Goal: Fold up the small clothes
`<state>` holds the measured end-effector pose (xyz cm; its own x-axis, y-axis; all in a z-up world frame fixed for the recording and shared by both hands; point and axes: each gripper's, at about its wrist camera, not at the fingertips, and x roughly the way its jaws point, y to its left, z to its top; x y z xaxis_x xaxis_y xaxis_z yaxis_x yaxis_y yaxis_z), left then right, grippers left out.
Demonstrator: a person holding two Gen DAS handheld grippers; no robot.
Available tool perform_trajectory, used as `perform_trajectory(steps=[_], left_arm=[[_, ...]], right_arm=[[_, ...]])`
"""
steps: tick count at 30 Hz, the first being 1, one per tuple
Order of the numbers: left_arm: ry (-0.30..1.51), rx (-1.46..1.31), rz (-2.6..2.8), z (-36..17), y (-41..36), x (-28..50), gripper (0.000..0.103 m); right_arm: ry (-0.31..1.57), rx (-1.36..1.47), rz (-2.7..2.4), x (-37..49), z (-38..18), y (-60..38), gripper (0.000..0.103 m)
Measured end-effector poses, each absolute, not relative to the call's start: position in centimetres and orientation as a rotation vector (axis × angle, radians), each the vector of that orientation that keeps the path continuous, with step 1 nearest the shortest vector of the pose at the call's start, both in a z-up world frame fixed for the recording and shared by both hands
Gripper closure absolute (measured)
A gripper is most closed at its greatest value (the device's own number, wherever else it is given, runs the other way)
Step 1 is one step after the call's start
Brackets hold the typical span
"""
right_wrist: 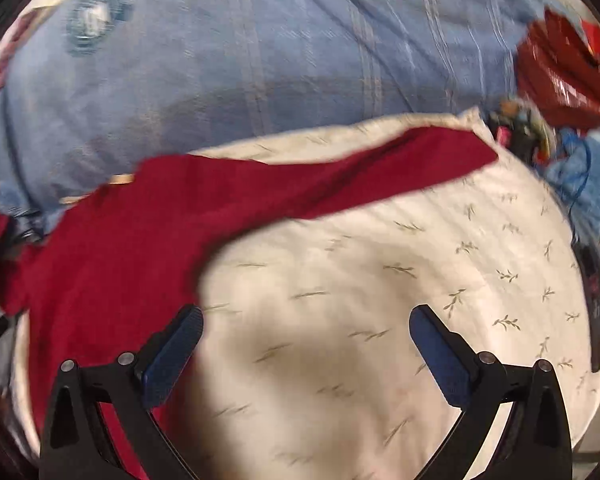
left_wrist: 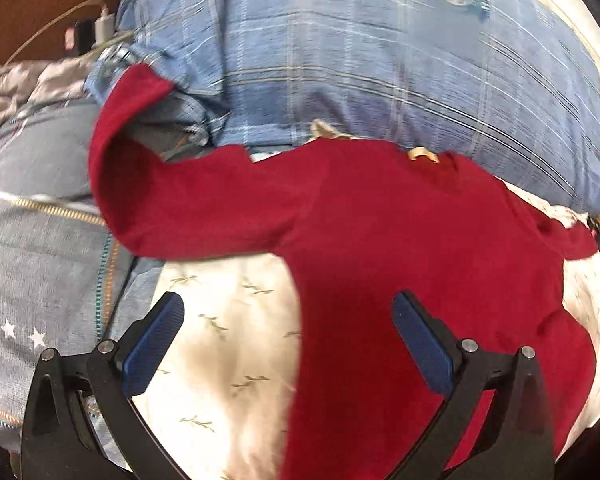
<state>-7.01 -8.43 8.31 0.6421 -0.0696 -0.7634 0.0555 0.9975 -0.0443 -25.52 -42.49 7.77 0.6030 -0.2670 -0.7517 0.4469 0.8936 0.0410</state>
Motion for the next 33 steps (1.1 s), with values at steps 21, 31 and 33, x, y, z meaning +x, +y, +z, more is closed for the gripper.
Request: perform_trajectory(steps=[21,31,33], left_arm=[[0.849,0.018,-0.117,9.1,-12.1,-8.2,0.000],[0.874,0.022,-0.113,7.6,-12.8,-7.7,0.000],[0.875,0.025,-0.110,7.3,-12.9,-7.6,0.000]], right_arm=[[0.783,0.115,-0.191,-19.5,7.2,-27.0,0.000],[0.797,0.093,-0.208,-18.4,5.8,-26.8,0.001],[0.786,0.101,-0.208,-18.4,5.8,-27.0,0.001]])
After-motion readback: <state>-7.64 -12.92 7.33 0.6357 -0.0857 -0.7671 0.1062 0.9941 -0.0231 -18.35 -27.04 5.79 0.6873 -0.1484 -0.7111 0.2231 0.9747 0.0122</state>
